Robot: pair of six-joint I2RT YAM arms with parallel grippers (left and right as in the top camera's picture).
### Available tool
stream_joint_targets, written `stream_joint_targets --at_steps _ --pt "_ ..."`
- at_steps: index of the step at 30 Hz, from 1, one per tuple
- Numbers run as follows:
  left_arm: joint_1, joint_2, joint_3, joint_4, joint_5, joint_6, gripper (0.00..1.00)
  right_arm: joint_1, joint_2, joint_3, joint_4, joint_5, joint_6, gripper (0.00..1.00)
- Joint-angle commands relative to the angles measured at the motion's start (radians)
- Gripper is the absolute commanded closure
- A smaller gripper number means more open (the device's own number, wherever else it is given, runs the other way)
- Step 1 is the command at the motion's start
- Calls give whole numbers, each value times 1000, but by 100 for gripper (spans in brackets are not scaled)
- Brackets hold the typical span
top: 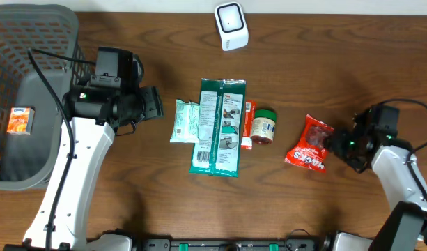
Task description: Scan the item barcode
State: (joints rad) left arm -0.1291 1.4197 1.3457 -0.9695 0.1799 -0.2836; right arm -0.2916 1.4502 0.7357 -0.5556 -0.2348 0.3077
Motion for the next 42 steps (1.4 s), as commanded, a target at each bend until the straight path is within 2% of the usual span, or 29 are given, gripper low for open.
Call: stream_joint_targets --at_steps 1,10,12,15,18,25,36,40,42 --pt "-1 -1 -7 -3 -13 1 36 10 30 -76 72 -11 14 47" --pt "-1 -1 -7 -3 -13 1 36 2 38 -125 147 -2 10 55" --pt "-1 -1 -7 -3 -13 1 36 -5 32 -112 144 -53 10 56" --pt "-1 -1 -7 -2 -13 2 36 -8 11 -74 132 -193 11 53" --pt "-1 -1 -7 -2 -13 2 36 -8 -8 -34 100 -211 38 53" --pt "-1 0 -7 -1 -13 0 36 12 1 -19 71 -67 97 45" --pt "-1 0 -7 -2 -13 -2 36 147 134 -33 138 77 145 44" --pt "-1 0 -7 -2 -13 -2 36 152 161 -33 139 85 144 48" --pt "-1 0 -7 -3 -13 -2 36 145 158 -31 138 100 143 61"
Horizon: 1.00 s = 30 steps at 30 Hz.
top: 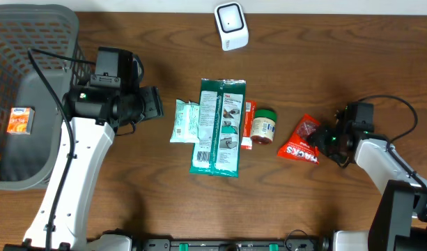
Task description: Scan the item barcode
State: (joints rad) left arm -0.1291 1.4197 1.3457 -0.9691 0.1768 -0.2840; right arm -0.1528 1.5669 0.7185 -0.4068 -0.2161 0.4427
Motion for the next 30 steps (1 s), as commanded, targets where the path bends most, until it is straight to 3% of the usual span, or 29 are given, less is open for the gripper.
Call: stream_joint_targets --at_steps 1,4,10,16,23,30 --pt "-1 0 -7 -3 -10 -2 36 -3 39 -11 -11 80 2 73" --pt "-1 0 -7 -6 -10 -1 36 -34 13 5 -26 80 -29 98" --pt "-1 0 -7 -12 -10 -1 35 -87 -111 79 -94 104 -134 99" --pt "-1 0 -7 -6 -10 -2 36 -66 -167 250 -288 452 -133 99" --pt "-1 0 -7 -6 -10 -2 35 54 -119 320 -369 835 -118 99" --pt "-1 0 -7 21 -9 -2 35 150 41 320 -388 1146 -344 99"
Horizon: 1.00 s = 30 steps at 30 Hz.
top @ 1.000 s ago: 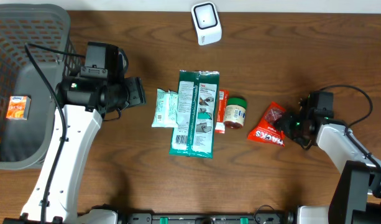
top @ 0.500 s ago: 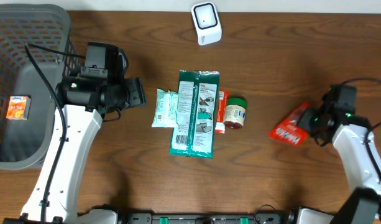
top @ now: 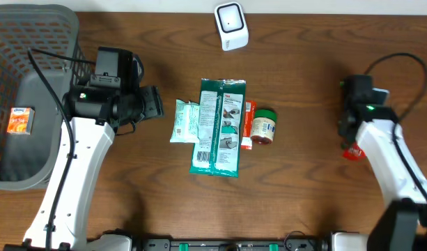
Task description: Scan the item barcode
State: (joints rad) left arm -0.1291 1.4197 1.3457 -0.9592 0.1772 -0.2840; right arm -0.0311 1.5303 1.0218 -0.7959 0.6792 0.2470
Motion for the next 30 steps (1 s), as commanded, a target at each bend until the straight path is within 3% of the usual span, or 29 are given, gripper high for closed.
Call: stream_joint_targets --at_steps 1,11,20,25,30 --pt "-1 0 -7 14 -10 -2 36 33 105 17 2 272 -164 99" --pt "-1 0 -7 15 -10 -2 36 171 284 18 96 221 -119 99" --pt "-1 0 -7 20 -10 -2 36 223 301 18 175 -205 42 93" --pt "-1 0 -7 27 -10 -2 35 222 281 53 189 -347 9 60" --pt "-1 0 -7 34 -10 -1 36 206 208 187 84 -487 -96 38"
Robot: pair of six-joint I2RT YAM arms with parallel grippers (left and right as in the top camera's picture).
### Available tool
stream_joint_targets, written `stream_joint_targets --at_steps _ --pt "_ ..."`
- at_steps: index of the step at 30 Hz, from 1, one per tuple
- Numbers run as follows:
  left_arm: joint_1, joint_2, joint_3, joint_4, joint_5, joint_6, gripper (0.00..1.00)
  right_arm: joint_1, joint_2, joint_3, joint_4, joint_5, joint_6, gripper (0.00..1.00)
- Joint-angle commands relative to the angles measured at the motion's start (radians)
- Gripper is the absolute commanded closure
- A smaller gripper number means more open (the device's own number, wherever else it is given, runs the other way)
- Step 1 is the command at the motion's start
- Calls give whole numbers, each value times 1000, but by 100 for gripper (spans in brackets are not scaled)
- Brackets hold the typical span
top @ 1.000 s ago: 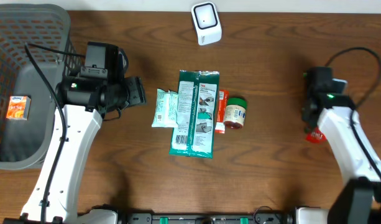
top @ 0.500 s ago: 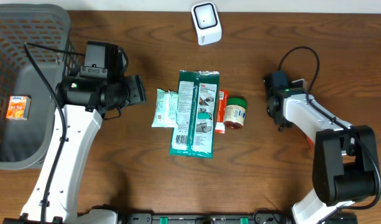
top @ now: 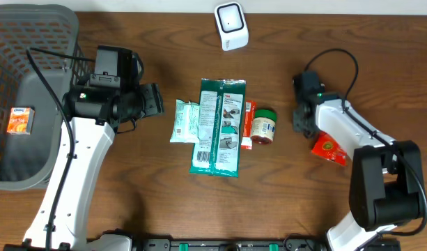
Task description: Scan the item barcode
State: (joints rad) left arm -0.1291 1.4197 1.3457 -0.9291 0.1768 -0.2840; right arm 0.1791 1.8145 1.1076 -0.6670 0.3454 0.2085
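The white barcode scanner stands at the back middle of the table. A red snack bag shows just below my right forearm, tilted. My right gripper sits right of the green-lidded jar, its fingers mostly hidden under the wrist; the bag seems to hang from it. At the left, my left gripper is open and holds nothing, pointing at the row of items.
In the middle lie a large green wipes pack, a pale green packet, a thin red tube and a green-lidded jar. A grey basket at the left holds an orange box.
My right arm has swung left, from the right edge to beside the jar. The red bag came along and shows more from under the arm. The left arm has stayed still.
At first the red bag lay on the table with my right gripper at its right side. Then the gripper was on the bag. Later the arm was raised at the right with the bag nearly hidden under it. Now both are nearer the middle.
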Motion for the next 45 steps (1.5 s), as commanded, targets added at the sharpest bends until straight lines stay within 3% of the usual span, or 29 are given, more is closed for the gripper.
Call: stream_joint_targets --at_steps 1,4,5,7,9,10,12,18,29,36,40,45 --pt "-1 0 -7 3 -10 -1 35 -12 -92 126 -74 -177 -57 37" --pt "-1 0 -7 3 -10 -1 35 -61 -139 188 -165 -246 -57 35" --pt "-1 0 -7 3 -10 -1 36 -90 -152 197 -191 -273 -57 40" --pt "-1 0 -7 3 -10 -1 36 -147 -165 198 -227 -320 -56 56" --pt "-1 0 -7 3 -10 -1 35 -224 -161 194 -272 -371 -56 85" --pt "-1 0 -7 3 -10 -1 35 -260 -156 186 -284 -388 -56 94" --pt "-1 0 -7 3 -10 -1 35 -320 -145 161 -281 -408 -56 99" --pt "-1 0 -7 3 -10 -1 35 -399 -118 20 -145 -407 -49 99" --pt "-1 0 -7 3 -10 -1 35 -344 -117 -255 87 -410 -23 99" --pt "-1 0 -7 3 -10 -1 35 -349 -159 -33 -67 -563 -128 90" --pt "-1 0 -7 3 -10 -1 35 -349 -172 111 -164 -530 -146 89" --pt "-1 0 -7 3 -10 -1 35 -349 -162 79 -126 -474 -145 92"
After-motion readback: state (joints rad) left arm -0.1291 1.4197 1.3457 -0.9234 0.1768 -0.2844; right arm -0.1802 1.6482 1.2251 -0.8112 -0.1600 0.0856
